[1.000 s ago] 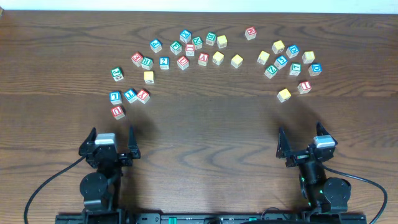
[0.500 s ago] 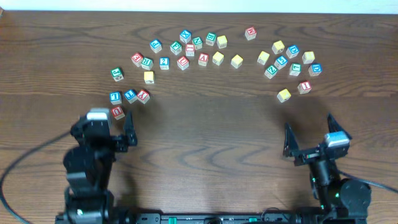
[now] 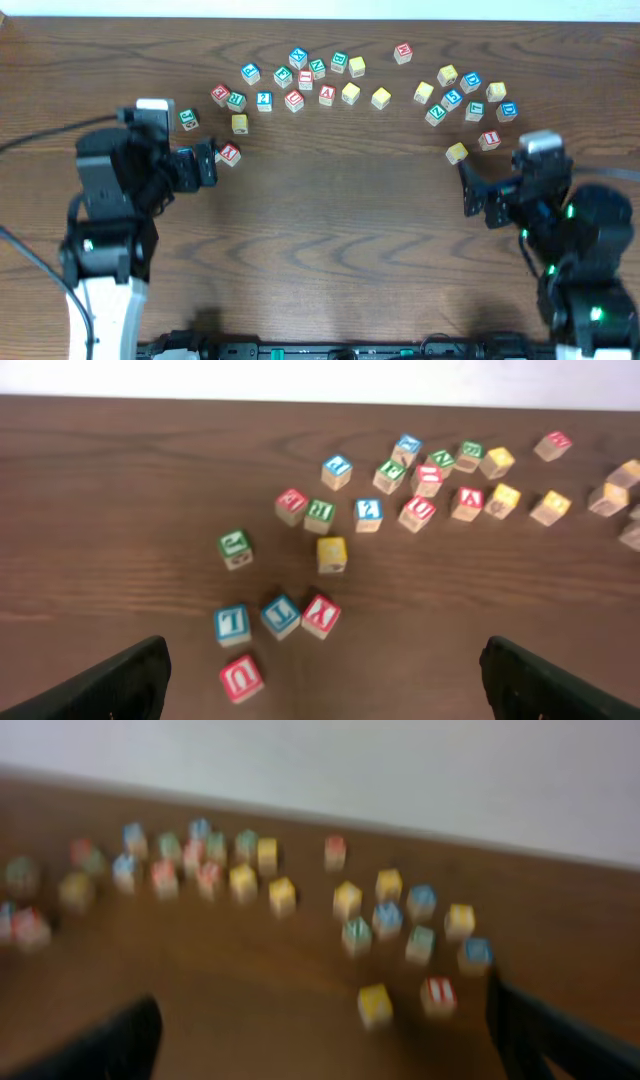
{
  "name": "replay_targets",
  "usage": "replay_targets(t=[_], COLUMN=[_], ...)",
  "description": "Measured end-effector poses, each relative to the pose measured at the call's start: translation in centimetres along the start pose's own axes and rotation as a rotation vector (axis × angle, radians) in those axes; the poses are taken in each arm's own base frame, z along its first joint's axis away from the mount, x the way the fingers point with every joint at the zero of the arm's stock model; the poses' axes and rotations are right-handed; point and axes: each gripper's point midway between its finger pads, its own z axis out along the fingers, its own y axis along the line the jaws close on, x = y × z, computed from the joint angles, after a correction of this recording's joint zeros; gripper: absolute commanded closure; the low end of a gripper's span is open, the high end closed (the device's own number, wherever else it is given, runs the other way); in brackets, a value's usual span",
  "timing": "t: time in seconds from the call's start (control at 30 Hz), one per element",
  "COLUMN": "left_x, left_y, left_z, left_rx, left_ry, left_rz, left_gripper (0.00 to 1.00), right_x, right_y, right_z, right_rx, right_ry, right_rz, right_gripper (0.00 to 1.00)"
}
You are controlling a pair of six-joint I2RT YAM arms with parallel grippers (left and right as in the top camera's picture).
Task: Spell out AI2
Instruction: 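Move the left gripper over the red A block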
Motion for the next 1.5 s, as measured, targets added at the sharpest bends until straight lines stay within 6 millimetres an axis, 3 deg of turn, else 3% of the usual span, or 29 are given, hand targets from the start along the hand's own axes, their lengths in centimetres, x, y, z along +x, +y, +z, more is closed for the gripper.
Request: replay_targets(t=[0.5,0.63,0.77,0.97,1.17,1.33,1.5], left_x=[-4.2,-5.4,-4.6,-4.0,-5.3,-5.1,-4.9], left_y=[-0.7,-2.6,-4.2,-4.2,-4.6,-7.1,-11.1], left_z=[5.2,7.4,9.0,9.7,10.2,11.1,14.7], left_rx=[0.078,0.123,0.157,0.157,0.164,0.147,0.068], left_ry=[0.341,0.36,0.392,0.414,0.359,0.362,0.378], left_rz=[-0.048,-0.004,0.023,0.02,0.03,0.065,0.13], left_gripper=[0.02,0.02,0.02,0.02,0.04,0.04,0.04], right_x=[1.0,1.9,2.6,2.8,2.8,2.8,2.8], right_y=[-0.1,-0.3,-0.3,-0.3,-0.3,-0.3,-0.3], right_z=[5.5,6.9,7.5,7.6,7.6,7.6,7.6], right_rx=[-0.126,-0.134,-0.137,-0.138,-0.138,-0.138,-0.139], right_ry=[0.521,0.572,0.599,0.609,0.609,0.609,0.609], right_rz=[0.104,0.117,0.125,0.127,0.127,0.128,0.127], right_gripper=[0.01,0.01,0.01,0.01,0.01,0.01,0.01])
